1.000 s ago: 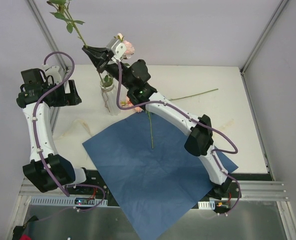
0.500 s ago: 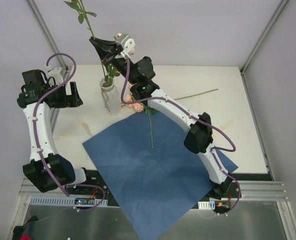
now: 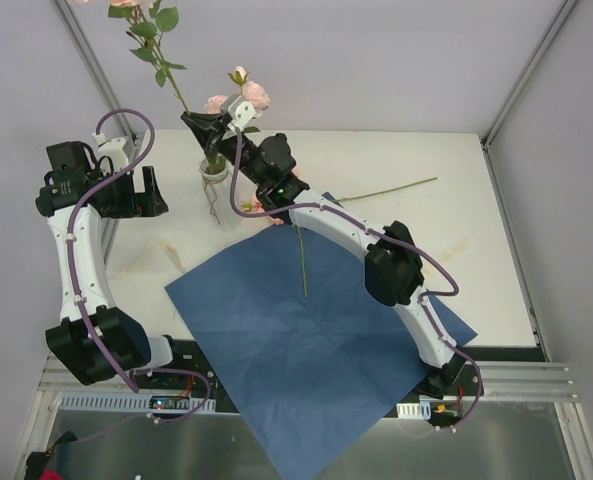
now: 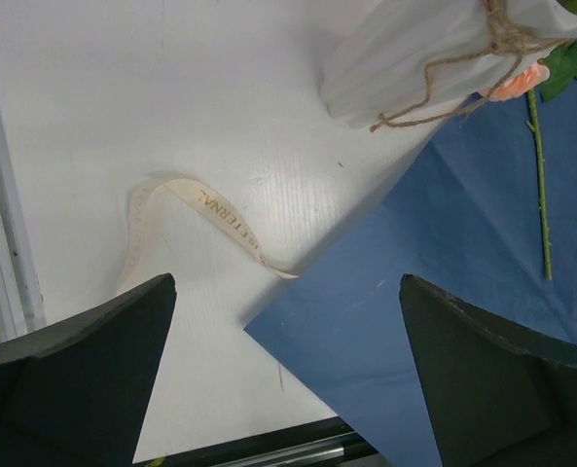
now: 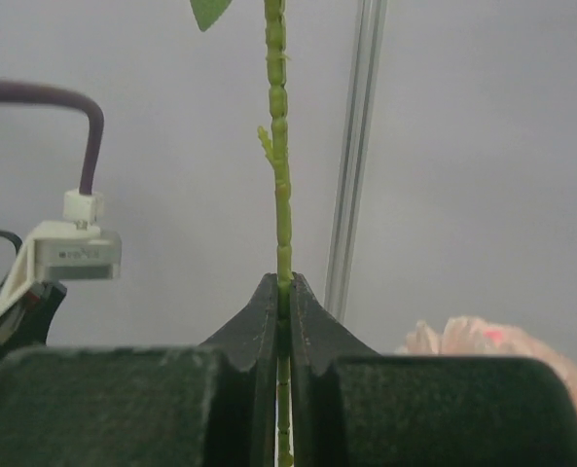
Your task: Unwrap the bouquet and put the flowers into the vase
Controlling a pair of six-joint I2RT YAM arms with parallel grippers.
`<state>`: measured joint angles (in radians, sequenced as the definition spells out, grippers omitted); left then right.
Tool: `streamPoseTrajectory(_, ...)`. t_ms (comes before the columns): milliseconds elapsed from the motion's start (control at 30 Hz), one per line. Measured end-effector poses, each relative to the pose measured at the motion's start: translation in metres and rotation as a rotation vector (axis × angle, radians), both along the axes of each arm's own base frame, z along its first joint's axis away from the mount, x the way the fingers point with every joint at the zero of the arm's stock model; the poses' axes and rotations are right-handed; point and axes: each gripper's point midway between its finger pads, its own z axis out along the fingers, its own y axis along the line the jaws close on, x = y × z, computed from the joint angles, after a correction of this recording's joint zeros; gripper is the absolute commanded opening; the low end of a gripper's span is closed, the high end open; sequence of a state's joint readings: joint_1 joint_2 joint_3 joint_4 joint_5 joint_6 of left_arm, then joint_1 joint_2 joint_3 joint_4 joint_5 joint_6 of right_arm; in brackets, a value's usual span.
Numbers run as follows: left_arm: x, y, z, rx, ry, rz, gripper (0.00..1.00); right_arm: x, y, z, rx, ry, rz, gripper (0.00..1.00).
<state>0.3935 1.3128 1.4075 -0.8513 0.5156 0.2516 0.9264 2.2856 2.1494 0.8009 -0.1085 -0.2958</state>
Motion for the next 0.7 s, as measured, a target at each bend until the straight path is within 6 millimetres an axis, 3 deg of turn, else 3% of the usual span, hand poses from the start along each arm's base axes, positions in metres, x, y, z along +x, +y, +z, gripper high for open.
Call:
streamPoseTrajectory(33, 0.000, 0.000, 0.000, 0.000, -0.001, 0.000, 0.99, 0.001, 0.001, -0.007, -0.010, 0.009, 0.000, 0.20)
streamPoseTrajectory(100, 0.000, 0.000, 0.000, 0.000, 0.000, -0.001, 0.99, 0.003, 0.005, -0.026, -0.041, 0.039, 0.003, 0.44)
streamPoseTrajectory(133, 0.000, 0.000, 0.000, 0.000, 0.000, -0.001, 0.99, 0.004, 0.007, -0.038, -0.062, 0.064, 0.006, 0.63)
streamPoseTrajectory(200, 0.000, 0.000, 0.000, 0.000, -0.001, -0.001, 0.99, 0.007, 0.009, -0.061, -0.109, 0.115, 0.005, 0.74)
streamPoseTrajectory(333, -0.001, -0.002, 0.001, -0.005, -0.004, -0.005, 0.99, 0.005, 0.004, -0.107, -0.218, 0.204, -0.009, 0.80)
streamPoseTrajectory(400, -0.001, -0.002, 0.002, -0.005, -0.007, -0.005, 0.99, 0.000, -0.004, -0.116, -0.256, 0.232, -0.017, 0.84)
streamPoseTrajectory(533, -0.001, -0.002, 0.002, -0.004, -0.009, -0.005, 0.99, -0.017, -0.034, -0.114, -0.309, 0.261, -0.046, 0.89)
streamPoseTrajectory(700, -0.002, -0.002, 0.004, 0.000, -0.013, -0.004, 0.99, -0.048, -0.099, -0.088, -0.342, 0.247, -0.090, 0.89)
